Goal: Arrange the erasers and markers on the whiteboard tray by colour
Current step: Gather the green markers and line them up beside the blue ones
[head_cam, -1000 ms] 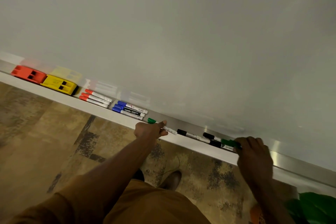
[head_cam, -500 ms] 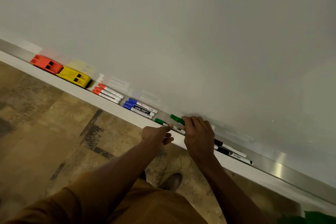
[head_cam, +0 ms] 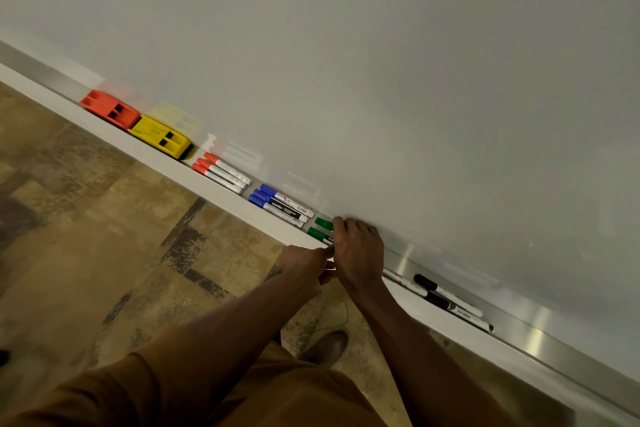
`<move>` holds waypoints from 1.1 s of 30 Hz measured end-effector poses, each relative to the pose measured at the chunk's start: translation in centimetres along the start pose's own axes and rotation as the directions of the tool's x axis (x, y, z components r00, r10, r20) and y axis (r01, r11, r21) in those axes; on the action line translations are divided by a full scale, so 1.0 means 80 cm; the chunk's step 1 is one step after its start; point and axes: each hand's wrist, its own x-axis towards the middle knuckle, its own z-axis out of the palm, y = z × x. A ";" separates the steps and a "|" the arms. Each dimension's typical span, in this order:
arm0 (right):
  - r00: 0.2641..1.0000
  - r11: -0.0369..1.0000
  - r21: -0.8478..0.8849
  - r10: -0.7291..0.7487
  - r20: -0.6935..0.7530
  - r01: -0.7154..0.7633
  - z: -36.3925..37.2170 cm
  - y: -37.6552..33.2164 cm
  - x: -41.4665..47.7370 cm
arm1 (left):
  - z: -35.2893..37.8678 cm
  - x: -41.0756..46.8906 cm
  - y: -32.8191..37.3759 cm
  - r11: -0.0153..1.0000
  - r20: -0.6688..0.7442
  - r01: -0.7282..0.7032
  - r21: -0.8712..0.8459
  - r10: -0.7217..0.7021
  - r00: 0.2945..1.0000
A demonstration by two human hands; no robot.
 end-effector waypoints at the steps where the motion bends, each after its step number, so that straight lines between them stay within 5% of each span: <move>1: 1.000 1.000 -0.006 0.009 0.000 -0.009 0.001 -0.003 0.002 | 0.000 0.000 0.000 1.000 -0.003 0.003 0.009 -0.003 1.000; 9: 0.995 0.999 -0.033 0.028 0.098 -0.025 0.005 -0.015 0.006 | -0.004 -0.002 0.000 0.998 -0.013 0.009 0.058 -0.009 1.000; 24: 0.947 0.990 -0.048 -0.139 -0.290 0.131 0.020 0.004 0.003 | -0.005 -0.009 0.002 0.999 0.044 0.021 0.048 -0.023 0.999; 33: 0.961 0.980 -0.003 -0.197 -0.193 0.201 0.042 0.012 0.002 | -0.006 -0.004 0.002 0.997 -0.003 0.024 0.076 -0.024 1.000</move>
